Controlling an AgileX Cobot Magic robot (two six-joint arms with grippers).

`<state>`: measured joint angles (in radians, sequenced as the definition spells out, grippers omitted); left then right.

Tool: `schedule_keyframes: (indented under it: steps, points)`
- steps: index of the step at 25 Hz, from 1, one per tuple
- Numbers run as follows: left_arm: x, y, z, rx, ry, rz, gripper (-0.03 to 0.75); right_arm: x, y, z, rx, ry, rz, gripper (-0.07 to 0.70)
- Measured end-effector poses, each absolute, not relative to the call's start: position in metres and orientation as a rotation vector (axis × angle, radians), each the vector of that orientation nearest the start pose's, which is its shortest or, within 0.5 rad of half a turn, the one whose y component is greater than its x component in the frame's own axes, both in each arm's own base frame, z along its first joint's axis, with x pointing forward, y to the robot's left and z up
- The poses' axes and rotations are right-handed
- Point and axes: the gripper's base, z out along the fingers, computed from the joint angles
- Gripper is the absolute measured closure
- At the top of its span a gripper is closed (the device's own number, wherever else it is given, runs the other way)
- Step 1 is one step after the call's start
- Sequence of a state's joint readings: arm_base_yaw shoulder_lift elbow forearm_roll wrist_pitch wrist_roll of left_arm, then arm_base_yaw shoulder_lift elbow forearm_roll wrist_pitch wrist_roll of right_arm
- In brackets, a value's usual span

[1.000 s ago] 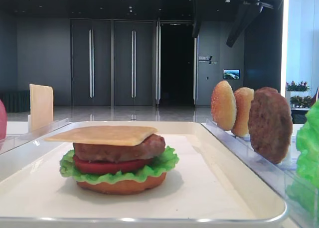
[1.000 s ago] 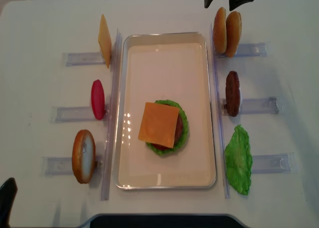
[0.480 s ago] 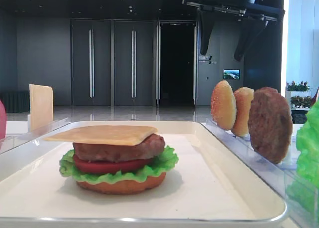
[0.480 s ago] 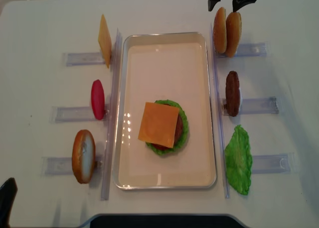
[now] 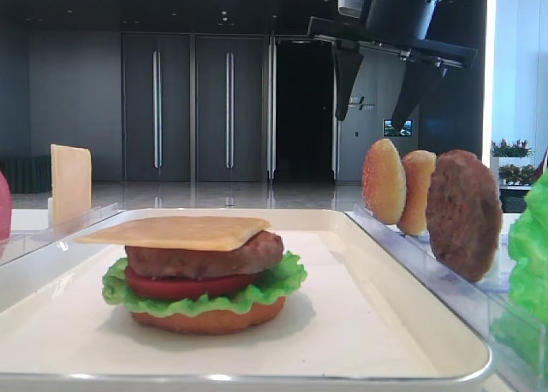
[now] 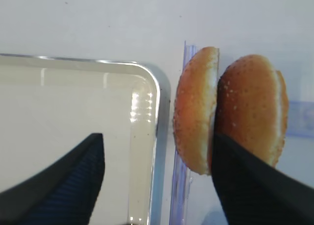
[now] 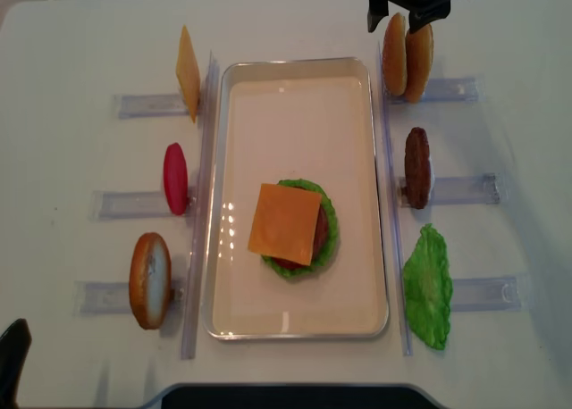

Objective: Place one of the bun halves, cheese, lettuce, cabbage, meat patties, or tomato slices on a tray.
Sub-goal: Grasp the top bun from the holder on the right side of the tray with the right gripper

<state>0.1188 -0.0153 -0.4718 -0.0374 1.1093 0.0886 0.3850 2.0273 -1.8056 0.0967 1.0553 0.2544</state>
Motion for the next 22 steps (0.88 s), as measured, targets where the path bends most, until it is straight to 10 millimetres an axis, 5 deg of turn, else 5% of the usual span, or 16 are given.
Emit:
schedule_keyframes:
  steps: [22]
  points:
    - [-0.006,-0.004,0.266,-0.029,2.106,0.079,0.181,0.421,0.176,0.233,-0.187,2.809,0.229,0.158]
